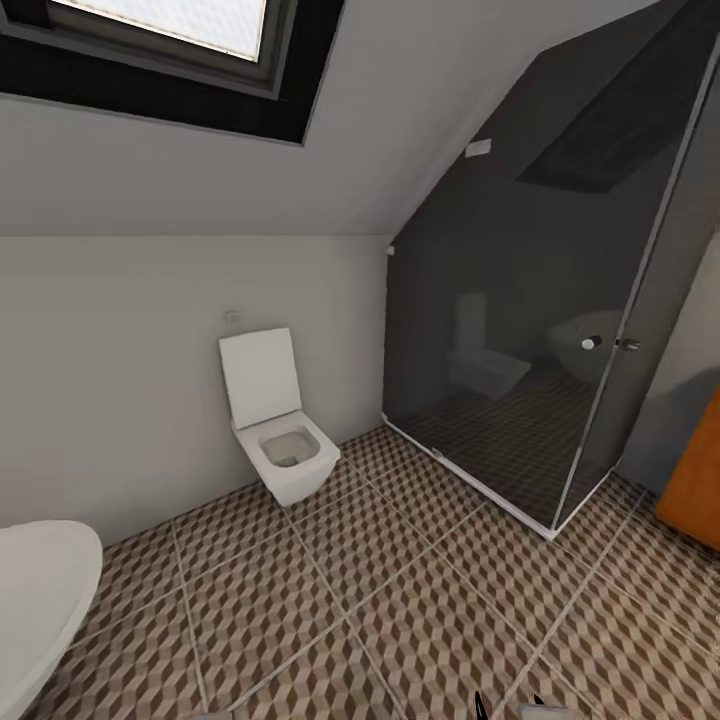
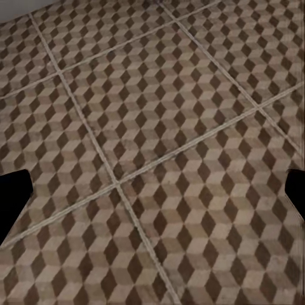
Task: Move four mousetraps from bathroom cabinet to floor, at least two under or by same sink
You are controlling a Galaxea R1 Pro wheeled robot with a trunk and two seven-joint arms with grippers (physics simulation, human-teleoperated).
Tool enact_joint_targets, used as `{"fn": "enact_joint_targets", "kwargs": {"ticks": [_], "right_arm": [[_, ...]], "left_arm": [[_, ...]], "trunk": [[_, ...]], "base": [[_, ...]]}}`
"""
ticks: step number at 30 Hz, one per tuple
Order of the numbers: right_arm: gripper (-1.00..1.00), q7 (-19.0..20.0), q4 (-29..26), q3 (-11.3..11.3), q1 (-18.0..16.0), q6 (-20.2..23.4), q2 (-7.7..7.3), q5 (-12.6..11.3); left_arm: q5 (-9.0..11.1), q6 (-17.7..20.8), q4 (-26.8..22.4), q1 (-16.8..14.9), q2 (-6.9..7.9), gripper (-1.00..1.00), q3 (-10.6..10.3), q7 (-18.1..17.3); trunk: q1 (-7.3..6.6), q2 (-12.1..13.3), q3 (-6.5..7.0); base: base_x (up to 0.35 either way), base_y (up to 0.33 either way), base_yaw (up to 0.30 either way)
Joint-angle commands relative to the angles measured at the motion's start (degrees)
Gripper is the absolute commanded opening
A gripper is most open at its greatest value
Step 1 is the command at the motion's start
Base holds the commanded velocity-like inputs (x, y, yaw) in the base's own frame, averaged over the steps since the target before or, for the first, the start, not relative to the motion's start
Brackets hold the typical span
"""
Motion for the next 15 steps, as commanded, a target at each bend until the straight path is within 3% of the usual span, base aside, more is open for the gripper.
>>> {"fn": "enact_joint_targets", "kwargs": {"ticks": [1,15], "right_arm": [[1.00,-0.2,0.0,0.0,0.0,-0.2,0.01,0.0],[1.00,-0.2,0.0,0.0,0.0,-0.2,0.01,0.0]], "left_arm": [[0.0,-0.2,0.0,0.0,0.01,1.00,0.0,0.2],[0.0,-0.2,0.5,0.0,0.01,1.00,0.0,0.2]], "trunk": [[0.00,0.0,-0.06],[0.00,0.0,-0.06]], "base": [[0.000,0.000,-0.292],[0.000,0.000,-0.292]]}}
